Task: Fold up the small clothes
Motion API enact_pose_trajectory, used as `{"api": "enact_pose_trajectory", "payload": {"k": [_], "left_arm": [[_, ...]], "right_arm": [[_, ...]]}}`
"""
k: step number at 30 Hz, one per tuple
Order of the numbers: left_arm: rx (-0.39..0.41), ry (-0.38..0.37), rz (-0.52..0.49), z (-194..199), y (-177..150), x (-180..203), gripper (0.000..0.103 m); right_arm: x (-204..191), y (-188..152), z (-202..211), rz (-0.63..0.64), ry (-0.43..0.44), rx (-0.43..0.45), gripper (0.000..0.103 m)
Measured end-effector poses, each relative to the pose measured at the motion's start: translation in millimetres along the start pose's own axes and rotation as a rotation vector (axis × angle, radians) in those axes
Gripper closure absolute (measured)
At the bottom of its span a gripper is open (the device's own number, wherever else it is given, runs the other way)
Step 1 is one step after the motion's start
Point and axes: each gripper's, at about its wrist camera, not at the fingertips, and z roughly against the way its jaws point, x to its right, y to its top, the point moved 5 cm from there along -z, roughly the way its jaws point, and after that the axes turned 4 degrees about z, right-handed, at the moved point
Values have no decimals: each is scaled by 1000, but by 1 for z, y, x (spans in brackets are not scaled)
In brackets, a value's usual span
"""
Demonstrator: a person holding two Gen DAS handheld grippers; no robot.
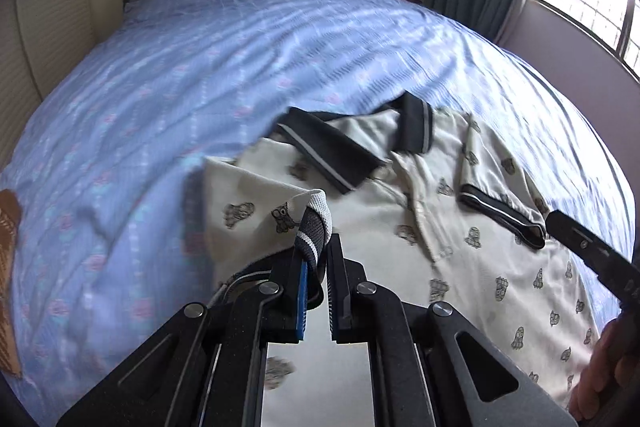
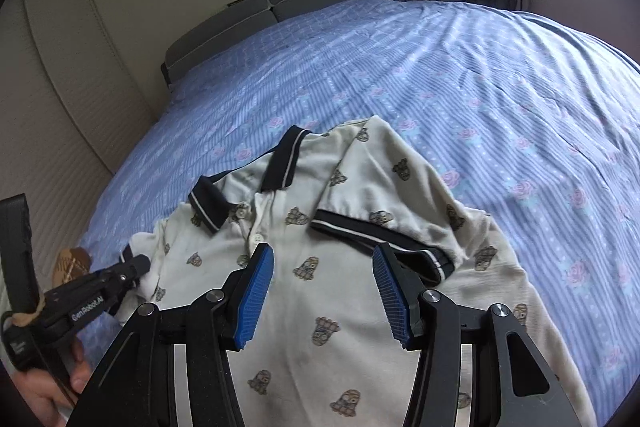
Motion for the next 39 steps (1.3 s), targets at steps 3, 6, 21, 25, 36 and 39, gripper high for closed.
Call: {"api": "enact_pose_trajectory", "payload": {"k": [3, 6, 21, 25, 36, 39], "left_arm": [[-26, 5, -20, -18, -6, 17, 92], [-36, 17, -32, -22, -12, 24, 88], [47, 138, 40, 43, -79, -41, 46], [45, 133, 69, 37, -85, -51, 47], [76, 216, 164, 31, -89, -83, 49], [101, 235, 212, 36, -95, -94, 49]], "right_arm": [[14, -1, 0, -24, -7, -9, 51], [23, -2, -1, -34, -7, -21, 51], [-17, -15, -20, 82, 98, -110, 51], [-39, -17, -28, 123, 139, -140, 51], [-87, -29, -72, 154, 235, -274, 51], [-95, -28, -78, 157, 240, -278, 51]]}}
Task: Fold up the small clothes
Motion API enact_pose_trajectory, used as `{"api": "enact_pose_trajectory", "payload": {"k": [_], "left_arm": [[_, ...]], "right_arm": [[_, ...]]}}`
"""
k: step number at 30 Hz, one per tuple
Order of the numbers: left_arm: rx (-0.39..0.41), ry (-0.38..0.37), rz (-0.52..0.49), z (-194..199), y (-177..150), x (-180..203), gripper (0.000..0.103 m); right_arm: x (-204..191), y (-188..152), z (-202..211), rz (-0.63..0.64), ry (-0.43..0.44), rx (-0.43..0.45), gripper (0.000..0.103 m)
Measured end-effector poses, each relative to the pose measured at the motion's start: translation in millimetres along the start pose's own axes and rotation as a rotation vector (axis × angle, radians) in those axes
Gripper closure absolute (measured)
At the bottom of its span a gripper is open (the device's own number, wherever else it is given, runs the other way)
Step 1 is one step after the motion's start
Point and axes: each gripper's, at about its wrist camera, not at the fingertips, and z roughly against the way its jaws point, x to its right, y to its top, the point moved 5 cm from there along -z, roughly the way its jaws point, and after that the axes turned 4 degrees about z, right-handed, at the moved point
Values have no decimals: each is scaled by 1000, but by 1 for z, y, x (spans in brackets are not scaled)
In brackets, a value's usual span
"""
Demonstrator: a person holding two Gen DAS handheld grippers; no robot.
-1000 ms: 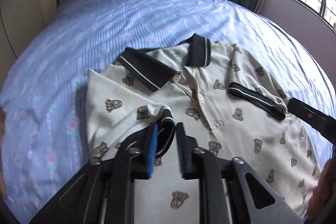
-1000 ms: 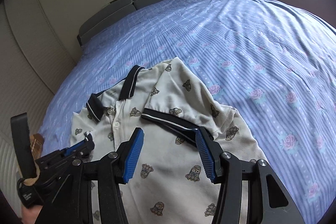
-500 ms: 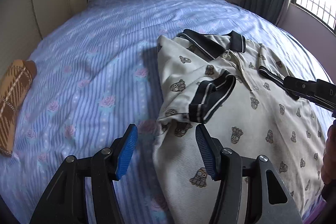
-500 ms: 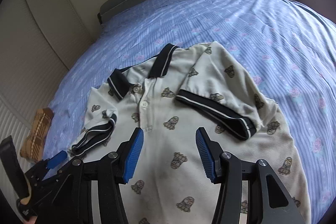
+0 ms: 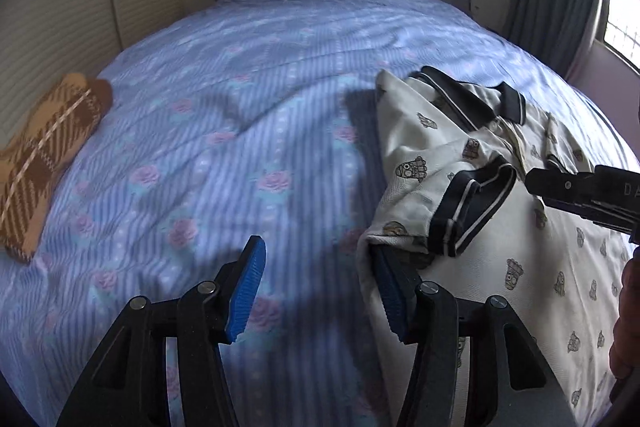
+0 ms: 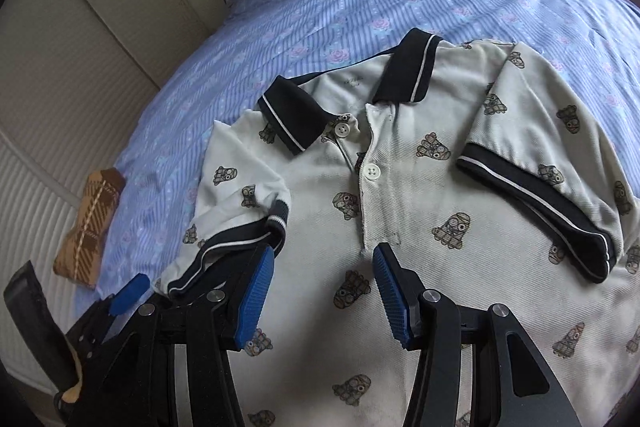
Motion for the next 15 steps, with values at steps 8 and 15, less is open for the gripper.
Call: {"api": "enact_pose_trajectory", "payload": {"k": [8, 15], "left_arm": [[80, -64, 43, 44, 5, -1, 50], [-74, -313, -48, 3, 78, 26, 48]], "right_arm": [[-8, -1, -3, 21, 25, 8, 51], [0, 1, 0, -15, 48, 30, 51]]}}
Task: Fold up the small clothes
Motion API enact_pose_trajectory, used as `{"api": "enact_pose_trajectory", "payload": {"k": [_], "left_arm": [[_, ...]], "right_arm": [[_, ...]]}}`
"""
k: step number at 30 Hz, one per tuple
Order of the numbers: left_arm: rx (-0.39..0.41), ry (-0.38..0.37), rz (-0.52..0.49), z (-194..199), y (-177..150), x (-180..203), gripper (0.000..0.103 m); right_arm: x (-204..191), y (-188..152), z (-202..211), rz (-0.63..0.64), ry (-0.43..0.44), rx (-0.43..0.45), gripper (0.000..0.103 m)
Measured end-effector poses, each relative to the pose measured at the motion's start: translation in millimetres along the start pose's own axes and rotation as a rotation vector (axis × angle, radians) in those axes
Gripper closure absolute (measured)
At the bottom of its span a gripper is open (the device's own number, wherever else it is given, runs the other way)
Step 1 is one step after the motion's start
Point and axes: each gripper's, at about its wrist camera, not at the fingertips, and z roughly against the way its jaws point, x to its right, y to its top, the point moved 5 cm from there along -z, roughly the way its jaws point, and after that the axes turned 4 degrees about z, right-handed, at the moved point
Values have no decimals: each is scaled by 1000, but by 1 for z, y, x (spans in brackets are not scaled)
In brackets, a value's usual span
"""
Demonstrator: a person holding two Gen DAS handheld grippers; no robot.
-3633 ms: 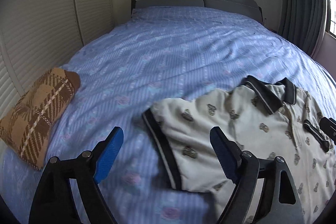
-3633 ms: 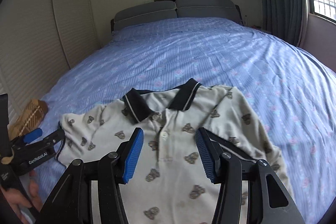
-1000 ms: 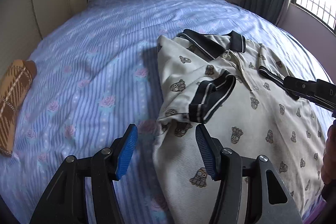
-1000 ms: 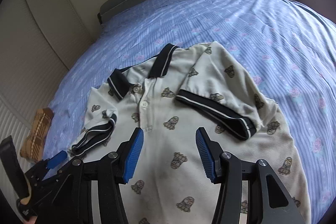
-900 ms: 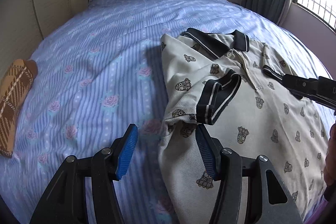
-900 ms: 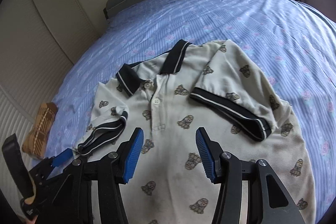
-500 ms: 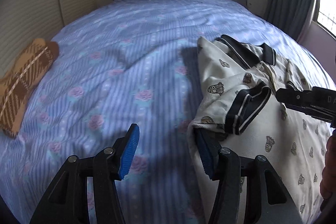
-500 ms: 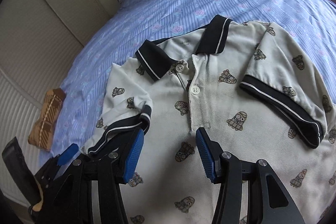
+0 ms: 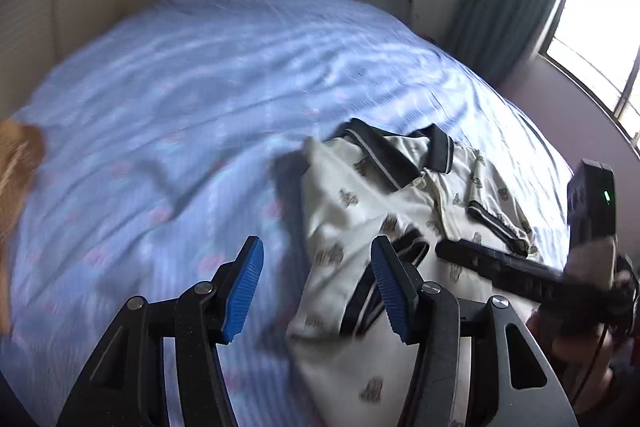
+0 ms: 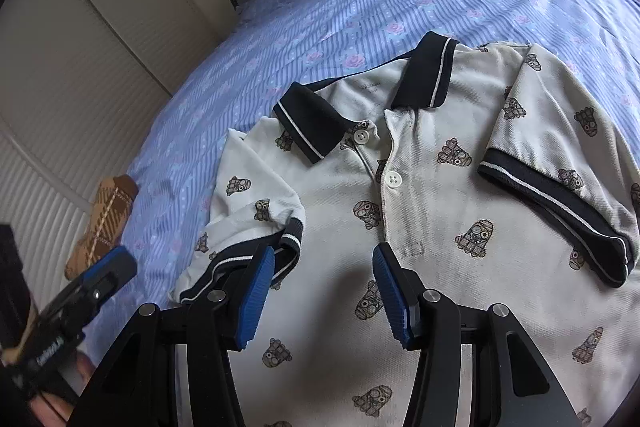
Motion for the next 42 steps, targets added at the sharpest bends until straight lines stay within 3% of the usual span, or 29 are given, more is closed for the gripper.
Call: {"api": "enact_pose_trajectory", "payload": {"k": [4, 7, 11, 13, 15, 16, 21, 23, 24, 25, 27, 30, 32, 38, 42], "left_arm": [[-84, -24, -64, -46, 37, 6, 52], [-153, -5, -87, -79, 46, 2, 54], [-211, -47, -24, -107, 49, -4, 61], [-226, -86, 10, -115, 49, -5, 69], [-247, -136, 36, -118, 49, -4, 92], [-250, -144, 36, -118, 50, -4, 93], [-202, -124, 35, -106, 55, -12, 95], [-190, -130, 58, -103, 58, -21, 95], [-188, -129, 57, -103, 58, -23, 95], [-183, -119, 51, -101, 58, -25, 95], [-156, -70, 46, -100, 61, -34, 97], [-131, -67, 115, -100, 66, -53, 97], [-130, -65, 101, -99, 66, -53, 97], [-120, -115, 53, -83, 57, -35, 97], [-120, -126, -2, -72, 45, -16, 97]], "right_arm": [[1, 3, 1, 9, -14, 21, 51], [4, 6, 1, -2, -16, 34, 51], [5, 8, -4, -24, 5, 32, 51], [2, 8, -6, -22, 19, 32, 51], [-1, 6, -8, -14, 35, 30, 52], [-3, 5, -10, -10, 40, 27, 54], [-7, 4, -28, -6, 83, -9, 67], [-11, 7, -37, 11, 97, -17, 77], [-13, 9, -40, 22, 105, -24, 90], [-16, 12, -43, 36, 107, -28, 94], [-22, 21, -47, 85, 71, -14, 96], [-27, 33, -55, 162, 4, 7, 97], [-22, 36, -62, 155, -23, -16, 97], [-8, 29, -43, 106, -28, 3, 96], [-21, 12, -26, 109, 40, 10, 96]]}}
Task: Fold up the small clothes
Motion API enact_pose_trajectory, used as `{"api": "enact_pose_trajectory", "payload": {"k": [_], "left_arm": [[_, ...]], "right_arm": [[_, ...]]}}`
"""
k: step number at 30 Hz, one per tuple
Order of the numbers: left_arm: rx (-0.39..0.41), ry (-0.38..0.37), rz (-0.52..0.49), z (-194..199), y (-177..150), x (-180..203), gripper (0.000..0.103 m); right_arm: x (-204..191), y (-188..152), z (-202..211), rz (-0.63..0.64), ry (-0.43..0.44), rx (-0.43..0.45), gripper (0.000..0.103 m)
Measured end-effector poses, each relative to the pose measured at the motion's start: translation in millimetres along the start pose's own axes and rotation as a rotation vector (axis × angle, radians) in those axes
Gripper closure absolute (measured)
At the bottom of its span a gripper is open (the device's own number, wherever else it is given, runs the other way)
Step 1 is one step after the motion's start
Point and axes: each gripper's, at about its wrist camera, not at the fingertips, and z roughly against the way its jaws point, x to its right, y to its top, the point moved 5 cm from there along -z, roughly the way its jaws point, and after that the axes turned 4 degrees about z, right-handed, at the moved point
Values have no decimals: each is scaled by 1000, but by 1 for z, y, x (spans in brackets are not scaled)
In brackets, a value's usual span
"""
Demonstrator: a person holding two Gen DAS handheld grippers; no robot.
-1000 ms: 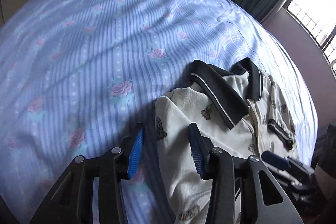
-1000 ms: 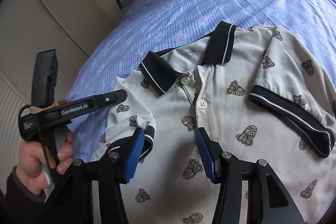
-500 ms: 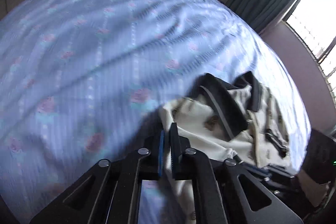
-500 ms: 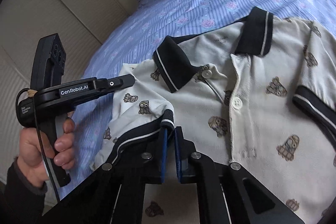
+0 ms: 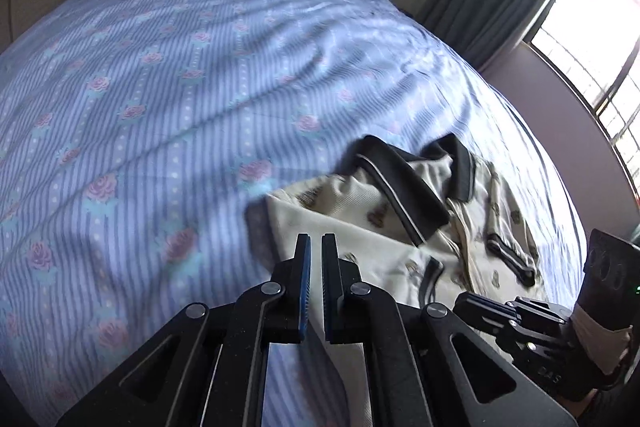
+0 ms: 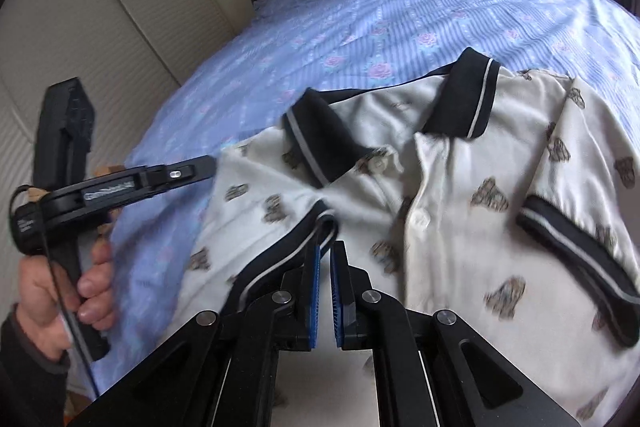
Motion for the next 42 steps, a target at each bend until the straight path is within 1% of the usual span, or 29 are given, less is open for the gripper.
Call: {"api": "enact_pose_trajectory", "payload": {"k": [3, 4, 7, 9, 11, 12, 14, 15, 16, 17, 19, 20, 21, 22, 23, 24, 25, 26, 28, 30, 35, 38, 42], "left_arm": [[2, -3, -46, 6, -13, 16, 97], [-1, -12, -65, 7, -20, 22, 97], [-12, -10, -134, 6, -36, 37, 97], [-35, -6, -160, -1, -43, 42, 96], [-81, 43, -146, -14, -47, 34, 96], [-97, 47, -127, -20, -47, 28, 97], [-95, 34, -98, -23, -46, 20, 99], [-90, 32, -95, -23, -45, 19, 99], [-83, 38, -100, -21, -45, 20, 99], [-74, 49, -114, -18, -45, 22, 99], [-50, 70, -145, -9, -48, 29, 95], [-42, 83, -161, -4, -49, 33, 88], [-29, 100, -178, 3, -52, 37, 77], [-14, 115, -191, 10, -54, 42, 71], [7, 134, -207, 20, -57, 47, 63], [26, 148, -218, 28, -60, 51, 59], [44, 167, -229, 39, -65, 56, 59], [59, 194, -236, 48, -70, 60, 58], [85, 245, -239, 66, -85, 67, 56], [106, 279, -224, 79, -102, 73, 52], [144, 360, -139, 109, -158, 87, 50], [171, 383, -100, 122, -193, 103, 50], [196, 434, -12, 138, -240, 117, 49]], "right_arm": [[-17, -9, 3, 1, 89, -18, 96], [-22, -12, 3, 6, 105, -24, 96], [-33, -20, -4, 22, 122, -46, 96], [-34, -26, -14, 4, 138, -83, 96], [-31, -32, -24, -11, 133, -129, 96], [-29, -35, -27, -21, 131, -140, 96], [-27, -40, -28, -16, 118, -150, 96], [-26, -42, -27, -2, 104, -153, 98], [-26, -44, -26, 12, 96, -151, 100], [-27, -45, -25, 21, 94, -150, 100], [-27, -47, -21, 18, 101, -141, 100], [-26, -47, -18, 8, 111, -134, 100], [-26, -47, -14, 1, 113, -124, 99], [-23, -47, -6, 3, 108, -115, 96], [-23, -48, 0, 15, 95, -104, 93], [-22, -49, 9, 42, 73, -90, 84], [-23, -50, 17, 68, 48, -74, 75], [-22, -51, 27, 93, 21, -55, 73], [-21, -54, 47, 136, -25, -22, 73], [-16, -60, 71, 178, -83, 8, 73], [3, -89, 137, 222, -186, 53, 73], [16, -114, 170, 218, -240, 69, 73], [44, -155, 218, 137, -289, 87, 67]]}}
